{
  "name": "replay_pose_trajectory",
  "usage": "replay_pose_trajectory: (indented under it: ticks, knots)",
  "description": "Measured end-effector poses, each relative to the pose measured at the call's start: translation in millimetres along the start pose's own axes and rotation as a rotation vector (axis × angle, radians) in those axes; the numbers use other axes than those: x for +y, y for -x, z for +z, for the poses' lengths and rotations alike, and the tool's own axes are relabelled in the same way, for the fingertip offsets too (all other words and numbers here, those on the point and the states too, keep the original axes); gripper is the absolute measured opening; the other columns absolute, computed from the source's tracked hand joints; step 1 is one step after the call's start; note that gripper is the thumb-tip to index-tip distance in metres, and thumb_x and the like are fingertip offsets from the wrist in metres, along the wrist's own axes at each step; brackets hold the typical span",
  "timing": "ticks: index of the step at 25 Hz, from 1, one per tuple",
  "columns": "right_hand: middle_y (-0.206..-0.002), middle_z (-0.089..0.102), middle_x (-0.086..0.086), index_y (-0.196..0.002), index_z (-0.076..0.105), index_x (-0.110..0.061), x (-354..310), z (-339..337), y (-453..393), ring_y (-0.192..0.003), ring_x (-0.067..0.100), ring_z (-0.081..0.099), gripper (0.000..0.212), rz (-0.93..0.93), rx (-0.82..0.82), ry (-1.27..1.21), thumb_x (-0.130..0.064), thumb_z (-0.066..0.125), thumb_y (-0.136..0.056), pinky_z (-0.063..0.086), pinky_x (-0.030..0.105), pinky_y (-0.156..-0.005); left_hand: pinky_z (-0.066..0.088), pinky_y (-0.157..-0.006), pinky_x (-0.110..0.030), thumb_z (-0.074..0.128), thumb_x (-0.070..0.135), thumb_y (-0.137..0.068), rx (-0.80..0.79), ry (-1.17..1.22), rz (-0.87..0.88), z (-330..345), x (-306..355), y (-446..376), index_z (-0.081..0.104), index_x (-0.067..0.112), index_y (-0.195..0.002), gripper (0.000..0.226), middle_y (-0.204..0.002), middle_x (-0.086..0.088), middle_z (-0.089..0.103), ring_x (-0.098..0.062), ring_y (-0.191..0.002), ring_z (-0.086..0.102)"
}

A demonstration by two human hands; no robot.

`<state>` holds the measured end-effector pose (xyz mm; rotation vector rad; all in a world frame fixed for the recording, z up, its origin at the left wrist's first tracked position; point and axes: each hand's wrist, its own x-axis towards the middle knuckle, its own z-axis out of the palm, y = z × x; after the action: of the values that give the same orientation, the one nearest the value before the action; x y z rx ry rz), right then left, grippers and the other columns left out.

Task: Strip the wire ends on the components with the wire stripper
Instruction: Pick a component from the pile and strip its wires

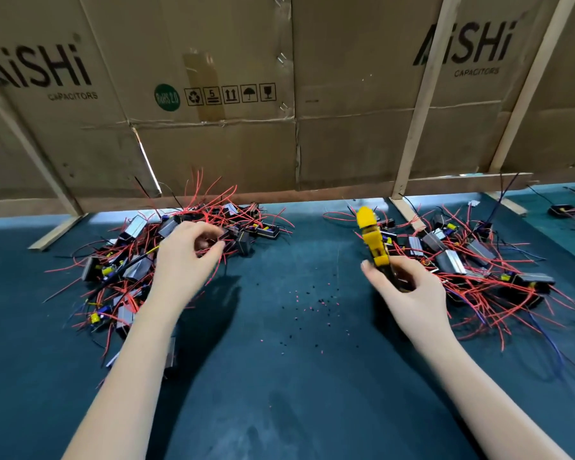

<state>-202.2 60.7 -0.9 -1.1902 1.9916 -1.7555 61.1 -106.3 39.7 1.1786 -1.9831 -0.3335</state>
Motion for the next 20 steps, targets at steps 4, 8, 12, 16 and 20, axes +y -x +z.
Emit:
replay_pose_trajectory:
  ticks: [4,8,12,16,20]
  knots:
    - [-0.075,0.067,-0.003,-0.084,0.072,-0.025,-1.6,-7.5,1.3,-0.073,0.013,0.057,0.028,0.028,-0.009,-0.123,-0.053,0.068,-0.082,0.043,0.032,-0.077,0.05,-0.089,-0.039,0.07,0.016,-0.083,-0.09,-0.133,-0.096,19.0,-15.7,4.3,0.065,0.015,-0.115,0.033,-0.101,-0.002,0.066,-0.02,-0.086,0.06]
    - [-0.091,0.069,0.013,-0.089,0.068,-0.017,-2.0,-14.0,0.5,-0.092,0.032,0.063,0.043,0.066,-0.071,-0.137,-0.059,0.06,-0.085,0.049,0.049,-0.09,0.032,-0.113,-0.042,0.064,0.025,-0.091,-0.343,-0.188,0.032,45.2,-9.9,7.7,0.029,0.018,-0.151,0.07,-0.159,-0.01,0.027,-0.03,-0.139,0.034]
    - [-0.092,0.074,0.002,-0.093,0.069,-0.027,-4.6,-13.5,-2.6,-0.09,0.019,0.07,0.046,0.158,-0.102,-0.164,-0.066,0.052,-0.075,0.049,0.045,-0.099,0.026,-0.115,-0.04,0.062,0.036,-0.093,-0.551,-0.28,0.009,52.3,-15.7,5.3,0.026,0.017,-0.153,0.072,-0.161,-0.008,0.023,-0.029,-0.142,0.026]
    - [-0.089,0.074,0.002,-0.093,0.069,-0.023,0.1,-11.3,-4.3,-0.087,0.02,0.07,0.052,0.202,-0.075,-0.17,-0.068,0.052,-0.073,0.049,0.047,-0.098,0.028,-0.112,-0.04,0.062,0.033,-0.092,-0.364,-0.321,0.065,55.0,-11.2,2.8,0.033,0.017,-0.15,0.067,-0.153,-0.011,0.034,-0.031,-0.137,0.031]
    - [-0.085,0.074,0.004,-0.091,0.07,-0.02,0.8,-9.2,-5.4,-0.084,0.024,0.07,0.054,0.199,-0.056,-0.185,-0.068,0.055,-0.072,0.051,0.048,-0.095,0.026,-0.111,-0.044,0.058,0.042,-0.093,-0.28,-0.457,0.058,68.9,1.0,-1.4,0.024,0.025,-0.154,0.072,-0.158,-0.017,0.023,-0.034,-0.142,0.025]
